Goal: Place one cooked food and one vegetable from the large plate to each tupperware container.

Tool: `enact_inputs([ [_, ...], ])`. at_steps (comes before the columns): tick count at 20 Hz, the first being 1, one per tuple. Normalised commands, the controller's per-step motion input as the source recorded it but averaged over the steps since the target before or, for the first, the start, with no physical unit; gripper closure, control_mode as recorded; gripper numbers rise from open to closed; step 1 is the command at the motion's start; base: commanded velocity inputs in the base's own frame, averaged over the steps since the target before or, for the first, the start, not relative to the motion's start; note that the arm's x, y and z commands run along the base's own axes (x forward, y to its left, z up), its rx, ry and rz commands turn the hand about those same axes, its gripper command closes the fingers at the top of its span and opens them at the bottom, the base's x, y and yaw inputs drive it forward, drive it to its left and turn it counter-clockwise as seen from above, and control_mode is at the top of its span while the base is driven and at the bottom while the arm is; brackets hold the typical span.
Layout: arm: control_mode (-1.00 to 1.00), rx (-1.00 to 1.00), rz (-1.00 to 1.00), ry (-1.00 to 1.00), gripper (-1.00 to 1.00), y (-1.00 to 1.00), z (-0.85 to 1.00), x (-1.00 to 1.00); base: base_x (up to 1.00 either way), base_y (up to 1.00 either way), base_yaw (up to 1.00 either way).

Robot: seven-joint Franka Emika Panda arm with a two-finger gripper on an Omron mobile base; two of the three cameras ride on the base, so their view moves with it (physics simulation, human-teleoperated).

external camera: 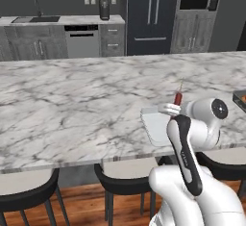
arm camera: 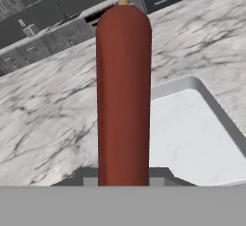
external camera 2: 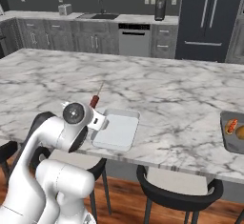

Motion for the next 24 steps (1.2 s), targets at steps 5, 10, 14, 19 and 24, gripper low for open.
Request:
enact_inputs([
  [5, -1.0, -0.06, 0.0, 0.22, 1.0, 0.0, -0.1, 0.75, 0.0, 0.0, 0.0],
  [10, -1.0, -0.23, 0.01, 0.23, 1.0, -0.02, -0.58, 0.5, 0.0, 0.0, 0.0],
  [14, -1.0, -0.15, 0.08, 0.25, 1.0, -0.07, -0.74, 0.34, 0.0, 0.0, 0.0],
  [19, -1.0, -0.01, 0.11, 0.25, 1.0, -0.28, -0.52, 0.15, 0.0, 0.0, 0.0],
  [24, -1.0, 0.04, 0.04, 0.04, 1.0, -0.13, -0.23, 0.0, 0.0, 0.0, 0.0],
])
